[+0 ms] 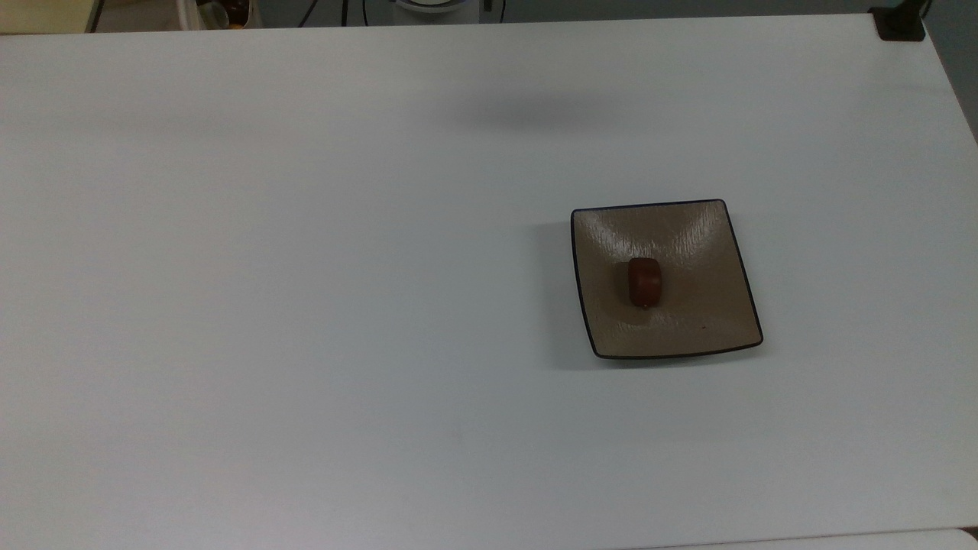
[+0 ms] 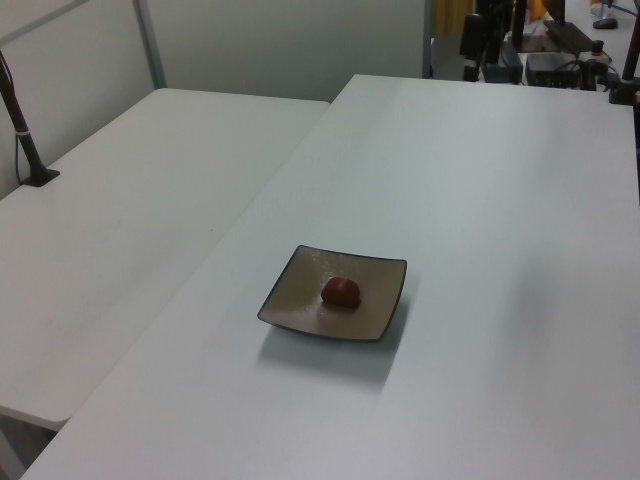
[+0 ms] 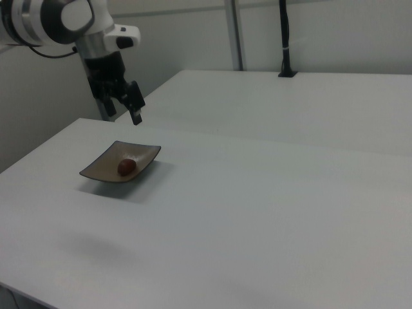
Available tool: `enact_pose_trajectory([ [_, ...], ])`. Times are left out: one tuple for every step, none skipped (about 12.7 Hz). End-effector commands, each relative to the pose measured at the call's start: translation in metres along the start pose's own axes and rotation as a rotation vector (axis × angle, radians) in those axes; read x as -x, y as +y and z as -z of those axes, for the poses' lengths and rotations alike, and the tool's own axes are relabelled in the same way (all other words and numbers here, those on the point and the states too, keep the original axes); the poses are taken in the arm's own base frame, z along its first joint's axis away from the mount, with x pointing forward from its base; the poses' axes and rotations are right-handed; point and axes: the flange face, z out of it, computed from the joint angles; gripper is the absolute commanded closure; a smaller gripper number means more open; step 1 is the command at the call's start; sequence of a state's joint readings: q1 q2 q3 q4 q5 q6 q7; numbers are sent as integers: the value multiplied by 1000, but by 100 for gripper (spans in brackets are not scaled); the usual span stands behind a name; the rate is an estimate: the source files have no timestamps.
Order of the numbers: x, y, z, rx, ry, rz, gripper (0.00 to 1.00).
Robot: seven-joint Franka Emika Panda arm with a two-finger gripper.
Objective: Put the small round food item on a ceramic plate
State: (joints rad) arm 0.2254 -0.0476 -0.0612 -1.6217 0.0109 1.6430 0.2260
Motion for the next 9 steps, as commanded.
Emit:
enact_pose_trajectory([
  [5,18,-15,-33,-22,135,0],
  [3,19,-14,-36,-6,188,0],
  [0,18,-14,-36,14,242,0],
  [-4,18,-14,-38,36,292,0],
  [-4,22,-12,-37,41,301,0],
  [-5,24,-13,-36,40,292,0],
  [-5,25,-13,-36,40,286,0],
  [-6,25,-14,-36,39,289,0],
  [-6,25,-13,-36,40,294,0],
])
